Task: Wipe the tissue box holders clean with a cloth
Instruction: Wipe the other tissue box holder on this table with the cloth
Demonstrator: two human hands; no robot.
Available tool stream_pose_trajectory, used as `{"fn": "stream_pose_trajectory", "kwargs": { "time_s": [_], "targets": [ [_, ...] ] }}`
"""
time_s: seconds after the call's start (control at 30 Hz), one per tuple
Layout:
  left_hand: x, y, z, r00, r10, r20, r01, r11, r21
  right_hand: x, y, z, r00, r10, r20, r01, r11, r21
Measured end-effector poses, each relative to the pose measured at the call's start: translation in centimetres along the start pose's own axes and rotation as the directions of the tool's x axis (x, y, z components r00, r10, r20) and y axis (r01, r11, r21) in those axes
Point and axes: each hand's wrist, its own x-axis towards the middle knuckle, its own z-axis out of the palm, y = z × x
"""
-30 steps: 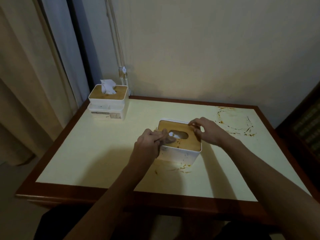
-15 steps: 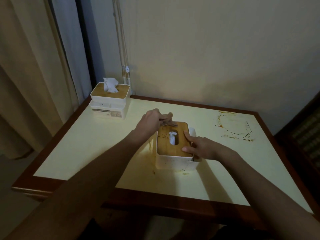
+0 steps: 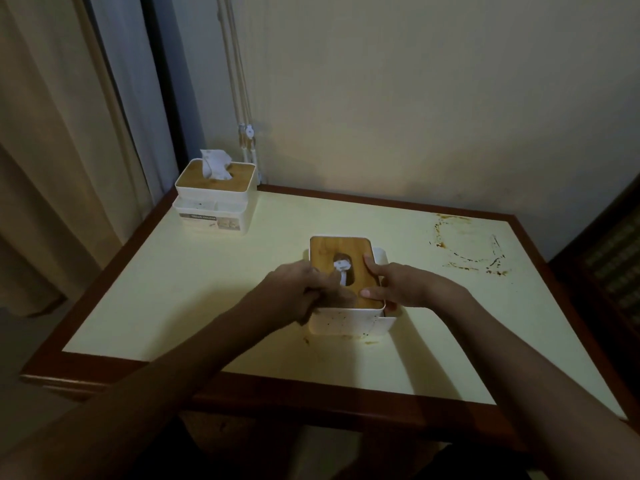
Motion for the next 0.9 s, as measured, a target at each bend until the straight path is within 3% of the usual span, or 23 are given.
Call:
{"fn": "stream_pose_trajectory", "kwargs": {
  "time_s": [0.2, 0.33, 0.5, 0.57, 0.63, 0.8, 0.9],
  "targets": [
    [6.8, -4.0, 1.2, 0.959, -0.162, -0.232, 0.209, 0.959, 0.19, -0.3, -0.5, -0.2, 0.999, 0.03, 0.021, -0.03, 0.999, 0.019],
    [7.9, -4.6, 1.3, 0.96, -0.151, -0.234, 0.206, 0.952, 0.227, -0.5, -1.2, -0.3, 0.999, 0.04, 0.011, -0.041, 0.998, 0.039],
    [3.2, -2.4, 1.1, 0.974, -0.153, -0.165, 0.163, 0.986, 0.045, -0.3, -1.0, -0.3, 0.998, 0.062, 0.018, -0.062, 0.997, 0.045],
    [-0.1, -0.4, 1.5, 0.981, -0.081, -0.175, 0.077, 0.997, -0.03, -0.2, -1.1, -0.2, 0.997, 0.079, 0.013, -0.08, 0.996, 0.047],
    [-2.4, 0.7, 2.3, 0.976, -0.109, -0.189, 0.099, 0.993, -0.06, -0.4, -1.3, -0.3, 0.996, 0.089, 0.01, -0.089, 0.995, 0.039],
    [-2.7, 0.3, 4.7, 0.855, -0.29, -0.429, 0.202, 0.95, -0.24, -0.9, -1.7, -0.1, 0.996, 0.089, -0.02, -0.088, 0.995, 0.038],
    [-1.5, -0.7, 5.4, 0.816, -0.293, -0.499, 0.183, 0.949, -0.258, -1.0, -2.2, 0.1, 0.991, 0.128, -0.044, -0.123, 0.988, 0.093]
  ]
}}
